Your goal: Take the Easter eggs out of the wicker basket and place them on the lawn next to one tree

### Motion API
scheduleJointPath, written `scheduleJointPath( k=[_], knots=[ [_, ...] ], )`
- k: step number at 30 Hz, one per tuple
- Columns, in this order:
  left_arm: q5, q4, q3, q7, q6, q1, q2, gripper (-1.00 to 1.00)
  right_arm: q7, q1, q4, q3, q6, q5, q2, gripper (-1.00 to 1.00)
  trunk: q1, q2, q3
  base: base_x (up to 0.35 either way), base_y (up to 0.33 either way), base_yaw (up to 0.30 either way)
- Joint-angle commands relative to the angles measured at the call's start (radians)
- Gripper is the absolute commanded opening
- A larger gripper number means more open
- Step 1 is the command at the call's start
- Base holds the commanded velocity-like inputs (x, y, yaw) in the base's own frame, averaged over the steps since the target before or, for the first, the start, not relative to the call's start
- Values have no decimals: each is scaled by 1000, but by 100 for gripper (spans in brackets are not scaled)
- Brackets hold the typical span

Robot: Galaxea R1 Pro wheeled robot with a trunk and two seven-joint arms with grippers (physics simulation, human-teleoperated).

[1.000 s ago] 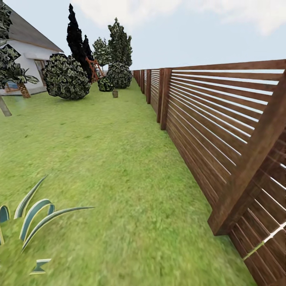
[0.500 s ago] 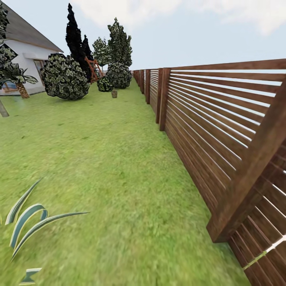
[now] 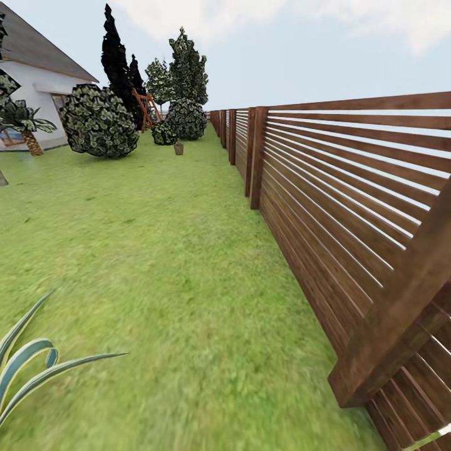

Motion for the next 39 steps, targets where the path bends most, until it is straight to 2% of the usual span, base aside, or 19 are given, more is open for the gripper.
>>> scheduleJointPath(
  k=[1, 28, 39],
  knots=[
    [-6, 1, 8, 4, 1, -1, 0, 100, -2, -1, 3, 2, -5, 7, 0, 100, 1, 0, -1, 313, -75, 0],
    [-4, 1, 8, 4, 1, -1, 3, 100, -2, -1, 4, 2, -5, 6, 0, 100, 1, 0, -1, 313, -46, 0],
    [-4, 1, 8, 4, 1, -1, 3, 100, -2, -1, 3, 2, -6, 7, 0, 100, 1, 0, -11, 316, 0, 0]
  ],
)
